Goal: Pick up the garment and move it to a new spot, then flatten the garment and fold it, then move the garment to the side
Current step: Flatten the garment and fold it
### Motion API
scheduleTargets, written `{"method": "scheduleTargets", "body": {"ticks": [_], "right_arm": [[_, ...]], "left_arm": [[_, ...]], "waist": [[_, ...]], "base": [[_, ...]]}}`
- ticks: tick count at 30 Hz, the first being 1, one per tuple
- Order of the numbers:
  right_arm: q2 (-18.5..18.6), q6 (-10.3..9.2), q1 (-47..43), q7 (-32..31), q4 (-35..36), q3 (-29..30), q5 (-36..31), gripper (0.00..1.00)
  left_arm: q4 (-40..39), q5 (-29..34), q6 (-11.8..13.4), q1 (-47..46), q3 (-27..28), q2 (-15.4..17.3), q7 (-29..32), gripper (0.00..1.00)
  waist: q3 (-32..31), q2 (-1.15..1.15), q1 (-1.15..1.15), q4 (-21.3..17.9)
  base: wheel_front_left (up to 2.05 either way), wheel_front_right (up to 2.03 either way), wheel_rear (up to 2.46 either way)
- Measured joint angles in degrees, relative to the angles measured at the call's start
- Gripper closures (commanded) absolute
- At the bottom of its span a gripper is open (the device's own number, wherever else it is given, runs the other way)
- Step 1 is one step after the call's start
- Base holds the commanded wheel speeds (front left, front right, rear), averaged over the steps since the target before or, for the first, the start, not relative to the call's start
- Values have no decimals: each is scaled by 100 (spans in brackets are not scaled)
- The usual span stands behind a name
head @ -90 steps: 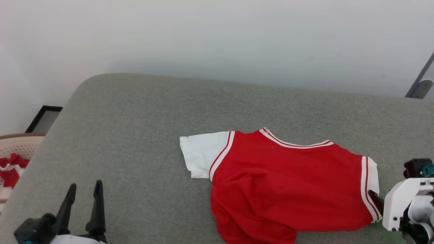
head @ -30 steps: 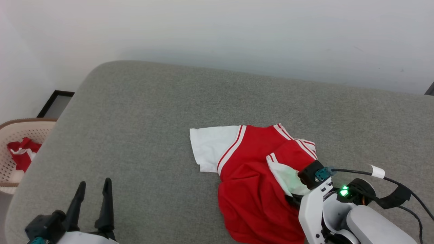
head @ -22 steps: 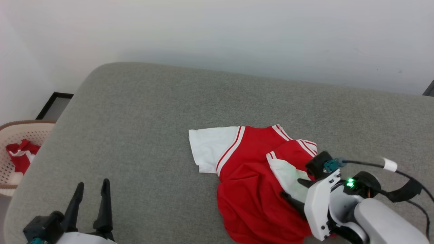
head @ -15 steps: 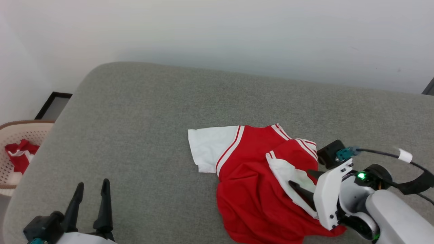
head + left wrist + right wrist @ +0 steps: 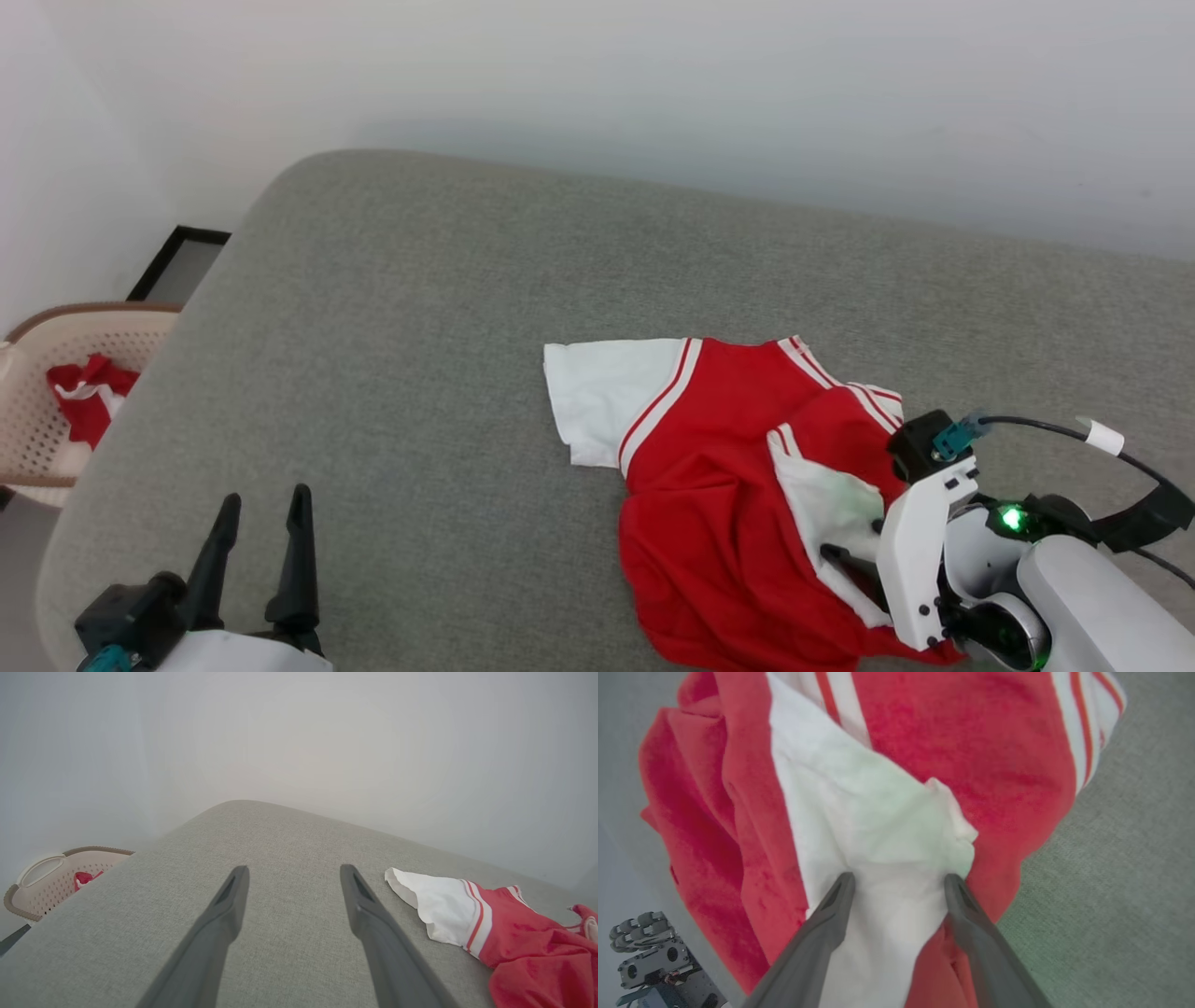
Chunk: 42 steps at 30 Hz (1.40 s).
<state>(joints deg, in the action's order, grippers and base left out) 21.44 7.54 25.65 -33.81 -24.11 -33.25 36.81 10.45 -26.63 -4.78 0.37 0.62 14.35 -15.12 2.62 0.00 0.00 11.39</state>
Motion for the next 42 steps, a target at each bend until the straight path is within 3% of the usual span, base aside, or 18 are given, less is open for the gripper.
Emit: {"method": "scheduleTargets", "body": {"ticks": [1,2,3,13,21,27,34,35,36,37,38,42], "right_arm": [[-14,-1,-14,-8,-45,8,0,46],[-16,-1,-20,-5,-81,3,-5,77],[-13,-1,-19,20,-92,-10,-11,100],[181,0,79,159,146,175,-132,100],[578,0,19,156,369,991,-288,100],[714,0,-71,304,-125,1715,-548,100],[695,0,-103,612,-1127,2043,-726,100],[670,0,-93,626,-1281,2047,-734,98],[612,0,-70,678,-1401,2067,-725,67],[559,0,-41,749,-1501,2060,-721,30],[533,0,-8,816,-1585,2040,-722,3],[478,-1,118,937,-1902,1975,-699,0]], "left_arm": [[3,1,-1,-8,2,-1,0,0],[9,4,-1,-14,2,-2,0,0],[14,7,-2,-17,3,-5,0,0],[34,42,-19,-31,88,-25,0,0],[13,53,-19,-13,120,-33,-1,0],[14,93,-34,-54,108,-38,0,0],[65,111,-77,-136,89,-30,0,0],[80,113,-77,-147,85,-26,0,0],[87,120,-78,-152,87,-19,0,0],[90,120,-78,-155,86,-13,0,0],[97,122,-79,-157,85,-10,0,0],[123,145,-81,-159,58,21,0,0]], "waist": [[9,0,0,16],[19,0,0,32],[27,0,0,48],[45,0,0,52],[50,0,0,-53],[120,0,0,-75],[183,0,0,-35],[188,0,0,-29],[188,0,0,-29],[189,0,0,-30],[188,0,0,-29],[151,0,0,-50]], "base": [[0,0,0],[0,0,0],[0,0,0],[0,0,0],[0,0,0],[0,0,0],[0,0,0],[0,0,0],[0,0,0],[0,0,0],[0,0,0],[0,0,0]]}}
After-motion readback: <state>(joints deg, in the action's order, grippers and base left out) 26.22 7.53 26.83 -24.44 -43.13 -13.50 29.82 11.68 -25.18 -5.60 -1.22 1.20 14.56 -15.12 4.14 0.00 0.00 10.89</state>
